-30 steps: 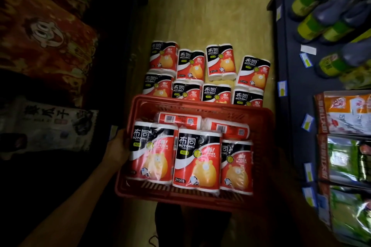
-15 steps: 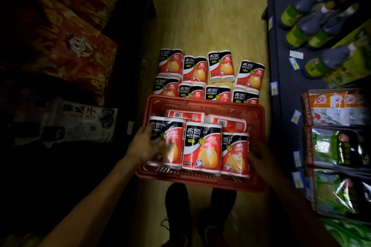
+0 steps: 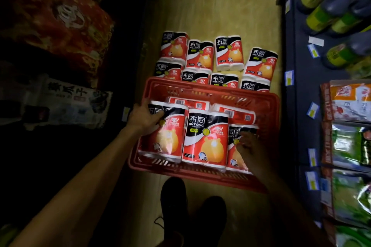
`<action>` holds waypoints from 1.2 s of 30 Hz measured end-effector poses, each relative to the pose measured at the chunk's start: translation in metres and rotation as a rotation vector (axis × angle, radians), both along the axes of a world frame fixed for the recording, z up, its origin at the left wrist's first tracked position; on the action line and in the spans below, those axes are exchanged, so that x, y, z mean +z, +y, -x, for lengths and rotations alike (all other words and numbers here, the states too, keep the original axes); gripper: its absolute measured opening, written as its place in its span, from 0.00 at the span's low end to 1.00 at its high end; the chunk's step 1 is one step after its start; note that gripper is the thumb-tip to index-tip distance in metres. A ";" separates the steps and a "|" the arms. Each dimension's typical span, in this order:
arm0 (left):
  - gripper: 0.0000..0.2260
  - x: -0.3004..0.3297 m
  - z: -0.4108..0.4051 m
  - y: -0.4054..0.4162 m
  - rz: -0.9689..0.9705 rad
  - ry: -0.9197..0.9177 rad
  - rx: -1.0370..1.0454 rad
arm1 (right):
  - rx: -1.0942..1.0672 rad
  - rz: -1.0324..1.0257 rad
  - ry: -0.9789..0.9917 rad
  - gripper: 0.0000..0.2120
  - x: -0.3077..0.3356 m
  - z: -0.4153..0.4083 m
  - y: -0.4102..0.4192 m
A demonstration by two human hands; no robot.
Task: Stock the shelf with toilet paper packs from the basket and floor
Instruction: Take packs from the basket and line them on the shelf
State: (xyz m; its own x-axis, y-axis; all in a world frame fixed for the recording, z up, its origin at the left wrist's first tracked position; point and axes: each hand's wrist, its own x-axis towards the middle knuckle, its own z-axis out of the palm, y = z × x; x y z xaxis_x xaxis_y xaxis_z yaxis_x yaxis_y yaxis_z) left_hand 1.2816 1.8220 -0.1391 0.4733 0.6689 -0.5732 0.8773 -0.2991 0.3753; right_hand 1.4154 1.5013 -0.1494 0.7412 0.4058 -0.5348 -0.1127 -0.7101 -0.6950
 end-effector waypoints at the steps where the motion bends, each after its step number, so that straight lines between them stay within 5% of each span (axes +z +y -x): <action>1: 0.34 -0.005 -0.002 0.000 -0.009 0.017 -0.003 | -0.003 0.000 -0.003 0.15 -0.004 0.000 0.001; 8: 0.33 -0.016 0.000 -0.013 -0.018 0.019 0.023 | -0.031 -0.008 0.013 0.16 -0.017 0.004 0.003; 17: 0.27 -0.010 0.006 -0.033 0.110 -0.188 0.096 | -0.031 -0.022 -0.023 0.11 -0.011 0.008 -0.008; 26: 0.23 0.010 0.016 -0.037 0.021 -0.358 0.135 | -0.036 0.011 -0.005 0.07 0.002 0.008 -0.009; 32: 0.27 0.048 0.017 -0.015 -0.008 -0.463 0.138 | -0.074 0.057 0.018 0.15 0.004 -0.007 0.013; 36: 0.30 0.063 0.013 -0.003 0.017 -0.531 0.178 | -0.079 0.011 0.044 0.37 -0.008 -0.015 0.033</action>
